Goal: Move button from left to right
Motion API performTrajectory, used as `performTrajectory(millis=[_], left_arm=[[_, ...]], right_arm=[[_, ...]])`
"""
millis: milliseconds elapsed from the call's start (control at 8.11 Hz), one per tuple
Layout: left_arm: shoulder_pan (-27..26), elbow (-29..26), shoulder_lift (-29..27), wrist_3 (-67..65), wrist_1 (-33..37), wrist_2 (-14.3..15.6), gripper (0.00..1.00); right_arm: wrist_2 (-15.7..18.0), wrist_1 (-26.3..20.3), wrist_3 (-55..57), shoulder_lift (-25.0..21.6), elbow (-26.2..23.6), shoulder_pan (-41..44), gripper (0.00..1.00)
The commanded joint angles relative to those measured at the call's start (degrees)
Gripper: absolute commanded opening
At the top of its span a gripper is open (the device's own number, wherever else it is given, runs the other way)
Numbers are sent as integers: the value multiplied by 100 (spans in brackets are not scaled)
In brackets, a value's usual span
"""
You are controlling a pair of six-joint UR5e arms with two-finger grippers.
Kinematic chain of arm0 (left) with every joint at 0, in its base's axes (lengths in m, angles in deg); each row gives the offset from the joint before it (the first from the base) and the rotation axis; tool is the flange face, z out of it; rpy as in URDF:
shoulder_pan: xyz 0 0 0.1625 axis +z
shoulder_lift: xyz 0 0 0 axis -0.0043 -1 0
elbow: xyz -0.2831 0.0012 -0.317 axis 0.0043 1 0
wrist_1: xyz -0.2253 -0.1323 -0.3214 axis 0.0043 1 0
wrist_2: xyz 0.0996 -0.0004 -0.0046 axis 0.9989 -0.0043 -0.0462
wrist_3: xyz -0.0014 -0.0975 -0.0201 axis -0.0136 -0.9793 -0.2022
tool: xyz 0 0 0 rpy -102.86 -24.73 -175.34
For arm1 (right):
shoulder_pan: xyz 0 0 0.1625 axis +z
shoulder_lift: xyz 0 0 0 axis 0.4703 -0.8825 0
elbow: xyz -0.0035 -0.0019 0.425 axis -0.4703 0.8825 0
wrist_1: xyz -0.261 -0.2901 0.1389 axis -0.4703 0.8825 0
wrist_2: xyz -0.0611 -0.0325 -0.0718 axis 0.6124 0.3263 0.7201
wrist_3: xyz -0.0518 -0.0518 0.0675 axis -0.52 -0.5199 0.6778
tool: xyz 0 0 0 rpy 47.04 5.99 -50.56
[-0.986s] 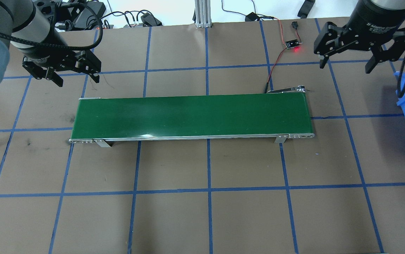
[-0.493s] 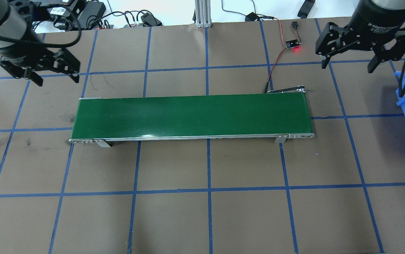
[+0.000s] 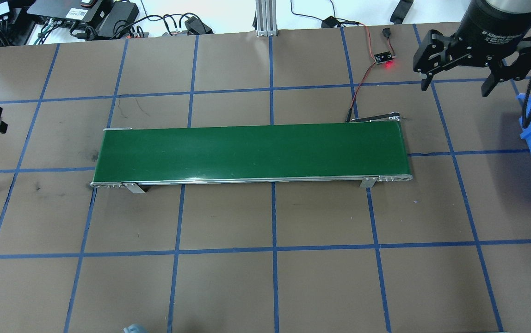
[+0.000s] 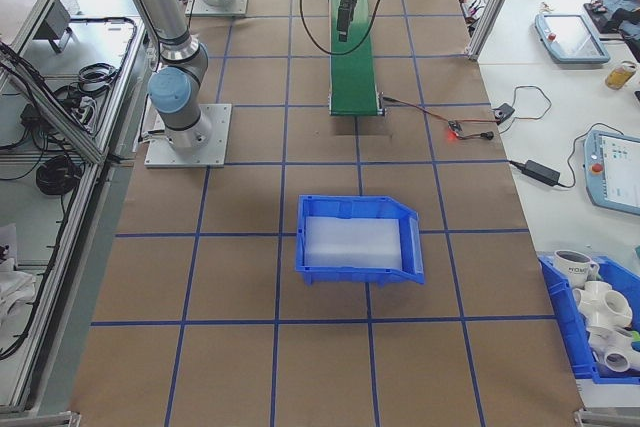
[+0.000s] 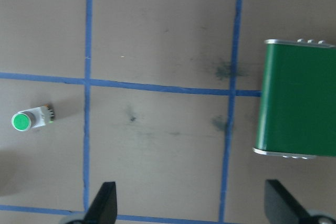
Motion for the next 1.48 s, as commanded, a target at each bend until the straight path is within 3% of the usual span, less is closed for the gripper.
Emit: performTrajectory(millis=[0, 247, 370, 740, 863, 986, 1356], left_arm=[[905, 12, -753, 1417, -1043, 46, 100], [1380, -32, -1342, 2033, -1362, 37, 100], [1478, -6, -1649, 1853, -1991, 54, 100], [1505, 12, -2100, 966, -2138, 37, 100], [1505, 21, -2240, 972, -2138, 107, 100], [1505, 3, -2389, 954, -2138, 455, 100], [1514, 3, -2732, 928, -2497, 521, 100]], right_arm=[[-36, -21, 5, -31, -26, 4, 100], [-53, -4, 14, 4, -26, 4, 100], [-53, -4, 14, 4, -26, 4, 100], [-53, -4, 14, 31, -43, 4, 100], [-53, -4, 14, 31, -52, 4, 100], [-53, -4, 14, 31, -61, 4, 100], [-45, -12, 14, 31, -61, 4, 100]])
